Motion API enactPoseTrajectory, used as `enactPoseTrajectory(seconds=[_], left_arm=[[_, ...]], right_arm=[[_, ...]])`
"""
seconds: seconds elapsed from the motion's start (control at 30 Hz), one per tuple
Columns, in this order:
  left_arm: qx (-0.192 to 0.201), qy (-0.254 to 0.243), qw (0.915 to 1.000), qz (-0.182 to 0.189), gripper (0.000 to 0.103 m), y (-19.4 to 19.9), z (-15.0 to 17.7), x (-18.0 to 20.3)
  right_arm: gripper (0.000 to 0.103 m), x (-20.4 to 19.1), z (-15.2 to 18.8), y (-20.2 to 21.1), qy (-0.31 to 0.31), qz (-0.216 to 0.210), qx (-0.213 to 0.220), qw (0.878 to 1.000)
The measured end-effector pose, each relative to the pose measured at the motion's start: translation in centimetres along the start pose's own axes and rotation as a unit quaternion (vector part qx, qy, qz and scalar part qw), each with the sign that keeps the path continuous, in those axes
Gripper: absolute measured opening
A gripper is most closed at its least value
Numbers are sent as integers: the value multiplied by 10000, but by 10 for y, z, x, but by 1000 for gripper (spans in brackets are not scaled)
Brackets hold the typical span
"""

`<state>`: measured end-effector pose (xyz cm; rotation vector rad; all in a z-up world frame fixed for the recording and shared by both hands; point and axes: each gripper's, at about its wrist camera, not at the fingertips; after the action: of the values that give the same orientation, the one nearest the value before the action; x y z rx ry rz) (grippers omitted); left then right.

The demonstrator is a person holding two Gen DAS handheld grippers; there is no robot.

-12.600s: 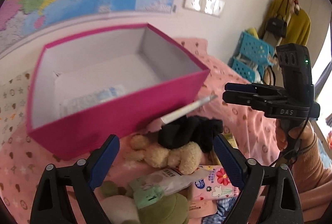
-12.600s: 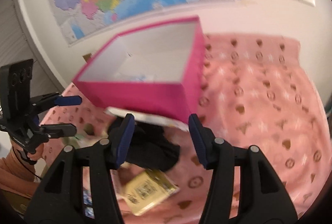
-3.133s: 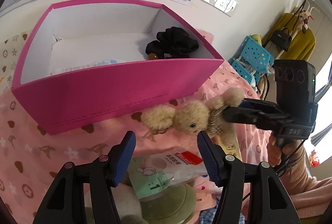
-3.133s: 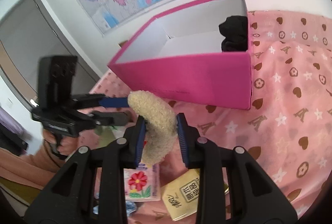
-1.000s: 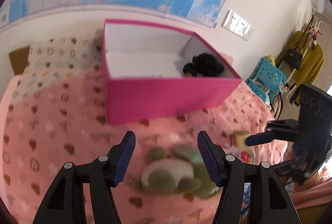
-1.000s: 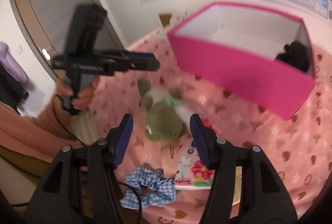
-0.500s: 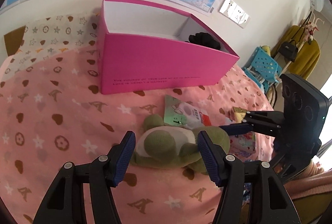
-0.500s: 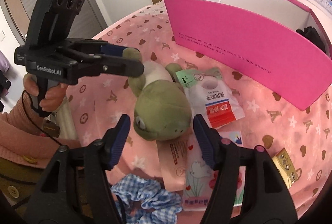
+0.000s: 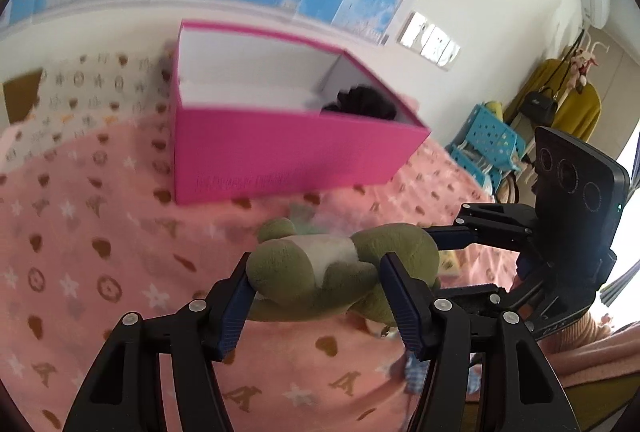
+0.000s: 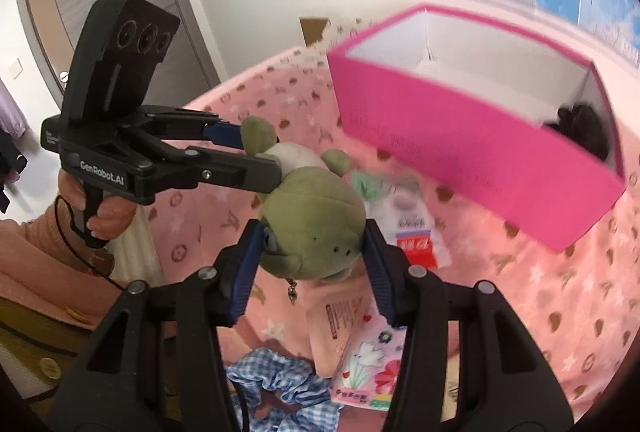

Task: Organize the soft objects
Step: 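Carry the green plush toy into the pink box and open the right gripper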

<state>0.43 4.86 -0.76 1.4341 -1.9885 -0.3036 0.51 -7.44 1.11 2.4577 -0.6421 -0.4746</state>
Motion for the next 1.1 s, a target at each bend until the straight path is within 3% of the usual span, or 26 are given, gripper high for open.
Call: enactPoseTrajectory(seconds=[0.23,0.53,0.8,1.1], left_arm=[[428,-283,9987,-43,63,15,-35,17],[739,-700,9941,-388,63,6,-89,25],[657,-637,9932,-722,63,-23,-114,5],[372,-308,9946,-916,63,-56,-122,-26]], right_arm=[[52,14,-37,18,238,81,414,9988],[51,52,-86,15,313,153,791,9963],[51,82,-109,-18,253,160,683,9972],[51,101,-111,-56,220,176,343,9990]])
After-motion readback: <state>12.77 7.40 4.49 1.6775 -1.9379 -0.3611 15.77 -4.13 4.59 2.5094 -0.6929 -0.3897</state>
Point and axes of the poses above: each gripper's, at about its wrist camera, not at the fingertips, and y roughly against the way its jaws point, x to its right, z to its underside, and after that the axes turned 8 degrees about x, right-handed
